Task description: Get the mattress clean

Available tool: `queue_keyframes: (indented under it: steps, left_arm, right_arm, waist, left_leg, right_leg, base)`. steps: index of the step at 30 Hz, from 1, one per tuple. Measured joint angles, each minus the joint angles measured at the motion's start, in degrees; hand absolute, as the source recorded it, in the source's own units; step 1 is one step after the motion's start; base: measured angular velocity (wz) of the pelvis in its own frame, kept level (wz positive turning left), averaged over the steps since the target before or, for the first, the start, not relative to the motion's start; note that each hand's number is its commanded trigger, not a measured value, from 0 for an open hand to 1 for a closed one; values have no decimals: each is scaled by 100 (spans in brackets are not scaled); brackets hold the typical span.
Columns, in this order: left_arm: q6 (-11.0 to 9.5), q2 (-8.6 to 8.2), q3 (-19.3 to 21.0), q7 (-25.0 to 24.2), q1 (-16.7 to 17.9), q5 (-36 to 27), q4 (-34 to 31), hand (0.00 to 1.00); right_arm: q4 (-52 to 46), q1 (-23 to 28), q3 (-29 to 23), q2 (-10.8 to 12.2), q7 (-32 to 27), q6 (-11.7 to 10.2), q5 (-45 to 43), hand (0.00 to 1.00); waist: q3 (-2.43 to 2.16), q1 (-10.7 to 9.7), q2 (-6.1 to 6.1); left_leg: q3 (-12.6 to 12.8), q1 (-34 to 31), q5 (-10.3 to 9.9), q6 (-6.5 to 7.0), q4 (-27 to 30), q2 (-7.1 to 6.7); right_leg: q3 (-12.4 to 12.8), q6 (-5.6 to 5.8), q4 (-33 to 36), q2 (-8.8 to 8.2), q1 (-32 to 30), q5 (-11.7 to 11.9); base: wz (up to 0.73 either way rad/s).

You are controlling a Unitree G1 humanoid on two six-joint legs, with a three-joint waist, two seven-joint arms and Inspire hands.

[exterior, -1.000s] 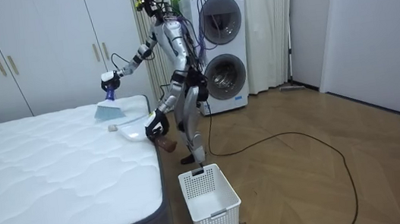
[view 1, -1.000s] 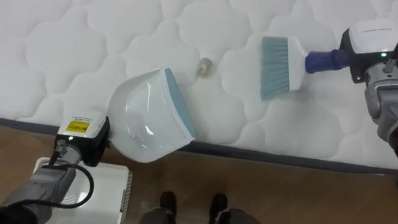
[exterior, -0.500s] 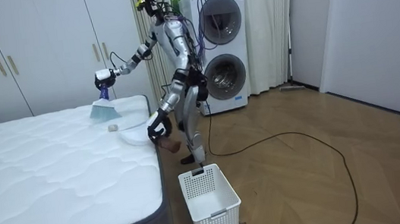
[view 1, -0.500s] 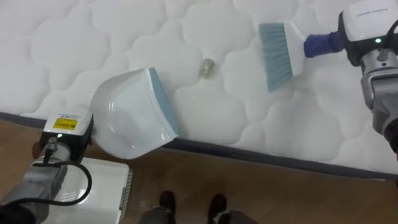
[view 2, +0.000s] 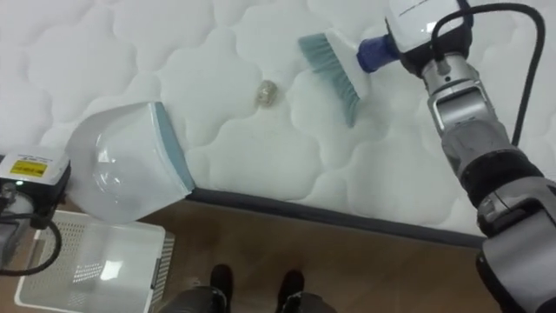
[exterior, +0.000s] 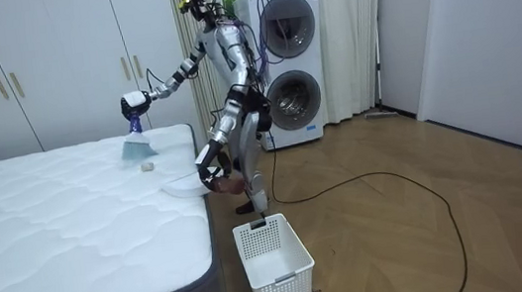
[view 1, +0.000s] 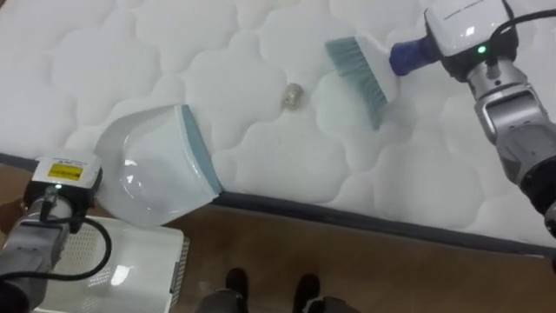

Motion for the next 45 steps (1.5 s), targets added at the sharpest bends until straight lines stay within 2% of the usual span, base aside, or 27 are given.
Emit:
queue_keyframes:
  steps: [5, 10, 12, 19, 24, 30, 36, 39, 41, 45]
  left_arm:
    - [0, 17, -81, -251, -55, 0, -20, 100]
    - [-24, 16, -86, -496, -141, 5, -176, 100]
    - [-24, 10, -100, -652, -198, 6, -175, 100]
    - [-24, 9, -108, -950, -248, 10, -209, 100]
    - [-24, 9, -154, -1199, -358, 6, -214, 100]
    - [-15, -10, -206, -1310, -437, 1, -167, 100]
    - [-13, -22, -206, -1300, -450, 1, -77, 100]
    - [-17, -99, -208, -1285, -530, 0, 188, 100]
    - [-17, -171, -208, -1285, -598, -3, 382, 100]
    - [-19, -253, -210, -1262, -666, -8, 641, 100]
  right_arm:
    - [-250, 187, 148, 12, 19, -9, -24, 100]
    - [-561, 340, 146, 38, 163, -29, -318, 100]
    - [-576, 349, 161, 119, 263, -30, -326, 100]
    - [-603, 371, 159, 130, 487, -26, -71, 100]
    - [-596, 410, 160, 154, 703, -2, 259, 100]
    - [-597, 505, 155, 338, 885, 160, 313, 100]
    - [-595, 518, 154, 376, 890, 170, 324, 100]
    - [-590, 548, 156, 433, 938, 209, 336, 100]
    - [-546, 560, 156, 562, 1023, 289, 327, 100]
    - [-543, 638, 156, 695, 1083, 299, 302, 100]
  waist:
    - [-37, -12, 122]
    - [-25, -6, 293]
    - [-32, -5, 366]
    - [-45, -17, 496]
    - [-42, -24, 515]
    - [-23, -48, 552]
    - [-15, -59, 564]
    - [-15, -56, 564]
    - [-13, -59, 566]
    - [-5, -63, 567]
  left_leg:
    - [-88, -42, 1, 2, 18, -13]
    - [-150, -192, -2, 2, 99, -2]
    - [-145, -201, -1, 3, 84, -15]
    - [-104, -194, -1, 2, 44, -19]
    - [-90, -177, 0, 1, 26, -8]
    - [-66, -171, -2, 0, 54, 6]
    - [-3, -179, -3, 1, 71, 26]
    - [36, -162, -4, 1, 71, 40]
    - [57, -147, -8, -6, 65, 65]
    - [136, -49, -13, -20, 1, 67]
  right_leg:
    - [-107, -2, -83, -8, 57, 5]
    - [-158, -3, -84, -5, -22, 5]
    - [-154, -3, -89, -4, -38, 6]
    - [-138, -5, -95, 3, -60, 5]
    - [-129, -5, -86, -4, -68, 5]
    - [-134, -6, -56, -6, -61, 6]
    - [-128, -8, -64, -5, -81, 5]
    - [-118, -19, -54, -2, -86, 11]
    - [-108, -35, -60, 9, -86, 21]
    - [-4, -48, -67, 5, -61, 12]
  base:
    - [9]
    - [7]
    - [-2]
    - [0]
    - [-1]
    - [0]
    - [-4]
    - [-6]
    - [-8]
    - [-10]
